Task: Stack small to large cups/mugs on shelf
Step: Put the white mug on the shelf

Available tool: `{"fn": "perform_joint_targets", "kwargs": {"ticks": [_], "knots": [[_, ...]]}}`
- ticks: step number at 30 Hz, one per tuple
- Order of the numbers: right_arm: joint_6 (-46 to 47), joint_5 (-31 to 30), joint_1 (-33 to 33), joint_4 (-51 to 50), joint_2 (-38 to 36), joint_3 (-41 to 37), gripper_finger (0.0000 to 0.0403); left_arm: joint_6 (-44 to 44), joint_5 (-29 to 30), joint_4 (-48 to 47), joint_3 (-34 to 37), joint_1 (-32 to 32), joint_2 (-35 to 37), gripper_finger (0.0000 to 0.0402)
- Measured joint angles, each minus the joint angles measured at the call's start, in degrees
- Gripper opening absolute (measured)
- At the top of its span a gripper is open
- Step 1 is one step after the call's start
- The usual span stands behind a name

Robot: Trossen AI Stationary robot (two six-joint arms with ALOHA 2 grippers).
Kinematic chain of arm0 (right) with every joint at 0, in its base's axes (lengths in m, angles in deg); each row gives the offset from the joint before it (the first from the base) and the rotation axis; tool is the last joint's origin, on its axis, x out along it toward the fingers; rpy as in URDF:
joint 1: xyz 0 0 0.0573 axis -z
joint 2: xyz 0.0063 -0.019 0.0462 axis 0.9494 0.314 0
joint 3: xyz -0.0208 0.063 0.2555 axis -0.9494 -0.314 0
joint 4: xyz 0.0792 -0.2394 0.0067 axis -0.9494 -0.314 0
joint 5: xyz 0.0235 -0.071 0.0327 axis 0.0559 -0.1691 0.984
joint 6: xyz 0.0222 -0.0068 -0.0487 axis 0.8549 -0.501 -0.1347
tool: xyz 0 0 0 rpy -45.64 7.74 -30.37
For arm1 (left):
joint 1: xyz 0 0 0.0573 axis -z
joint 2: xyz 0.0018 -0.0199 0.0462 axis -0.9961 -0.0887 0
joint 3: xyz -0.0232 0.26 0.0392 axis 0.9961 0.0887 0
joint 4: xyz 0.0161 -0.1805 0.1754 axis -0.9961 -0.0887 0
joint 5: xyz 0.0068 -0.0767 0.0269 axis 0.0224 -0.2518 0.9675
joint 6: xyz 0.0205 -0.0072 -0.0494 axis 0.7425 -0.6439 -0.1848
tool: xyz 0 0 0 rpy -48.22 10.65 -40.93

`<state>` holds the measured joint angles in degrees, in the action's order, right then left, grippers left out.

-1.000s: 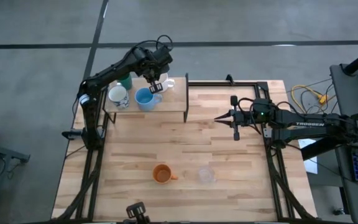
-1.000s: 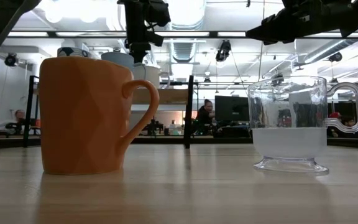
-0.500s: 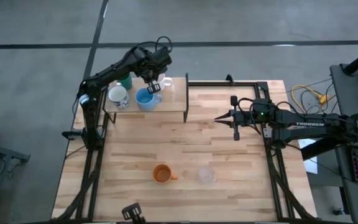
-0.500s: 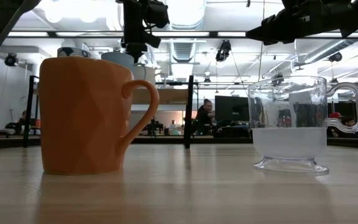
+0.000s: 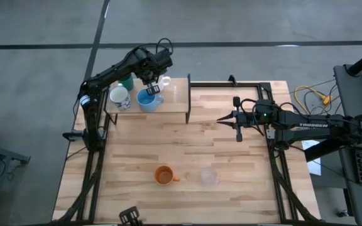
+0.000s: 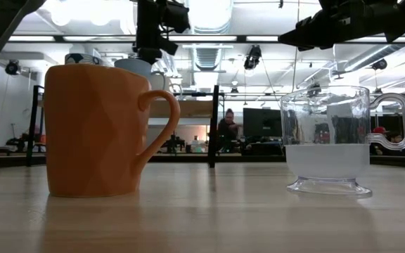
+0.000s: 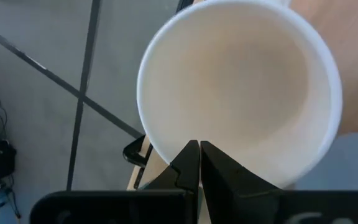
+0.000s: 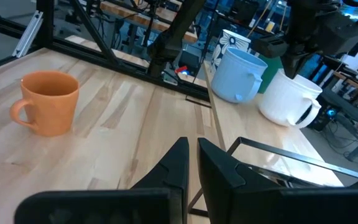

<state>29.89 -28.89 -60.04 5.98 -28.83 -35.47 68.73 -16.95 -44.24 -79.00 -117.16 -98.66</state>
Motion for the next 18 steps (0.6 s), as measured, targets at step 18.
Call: {"fn": "perform_joint_targets", "kwargs": {"ticks": [18], "knots": [[0.00,0.00,0.00,-0.07,0.00,0.00,0.0026,-1.21,0.90,-0.85,0.02,0.00,0.11,0.0000]]}}
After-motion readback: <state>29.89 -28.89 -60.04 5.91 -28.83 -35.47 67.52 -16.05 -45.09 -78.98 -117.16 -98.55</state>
